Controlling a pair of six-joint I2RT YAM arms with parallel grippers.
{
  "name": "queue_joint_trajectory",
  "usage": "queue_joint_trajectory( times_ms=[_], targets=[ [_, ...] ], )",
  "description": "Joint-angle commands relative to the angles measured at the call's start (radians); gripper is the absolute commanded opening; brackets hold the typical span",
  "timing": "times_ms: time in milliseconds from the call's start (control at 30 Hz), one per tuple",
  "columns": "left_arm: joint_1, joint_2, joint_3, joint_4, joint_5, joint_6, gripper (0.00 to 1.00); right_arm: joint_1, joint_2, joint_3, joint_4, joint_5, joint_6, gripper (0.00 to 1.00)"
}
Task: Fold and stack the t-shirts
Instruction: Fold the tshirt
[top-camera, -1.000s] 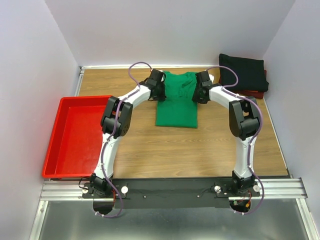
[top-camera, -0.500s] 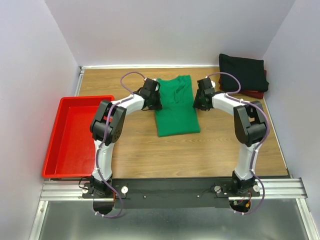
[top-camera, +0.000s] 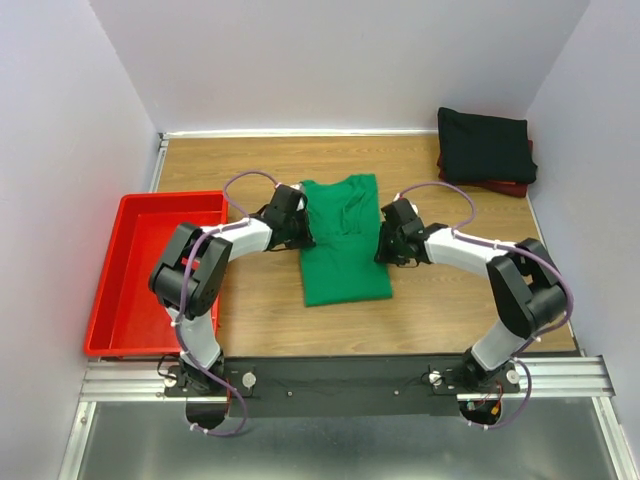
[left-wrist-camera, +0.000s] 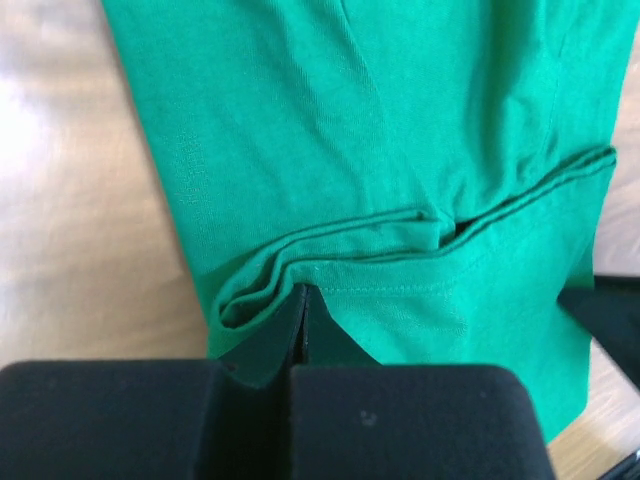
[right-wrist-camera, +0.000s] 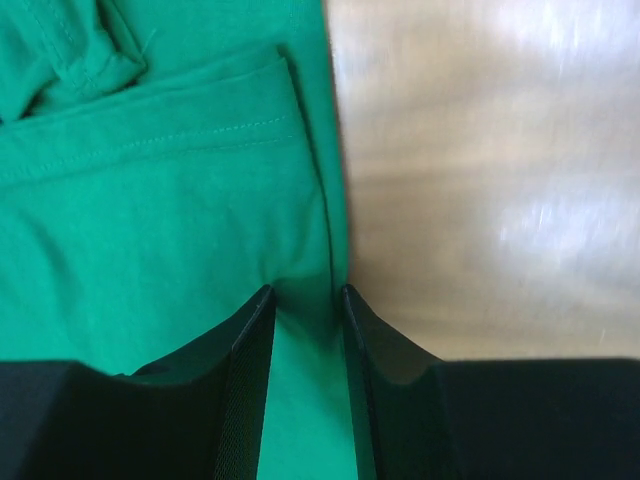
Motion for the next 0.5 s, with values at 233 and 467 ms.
queue_joint_trajectory(
  times_ms=[233, 467],
  targets=[
    [0.004, -0.127, 0.13, -0.161, -0.078, 0.055, 0.04, 0.014, -0.146, 0.018, -0.09, 0.059, 0.033, 0.41],
    [0.049, -0.087, 0.234, -0.205, -0.133, 0.043, 0.04, 0.009, 0.031, 0.303, -0.087, 0.075, -0.025, 0.4]
  ],
)
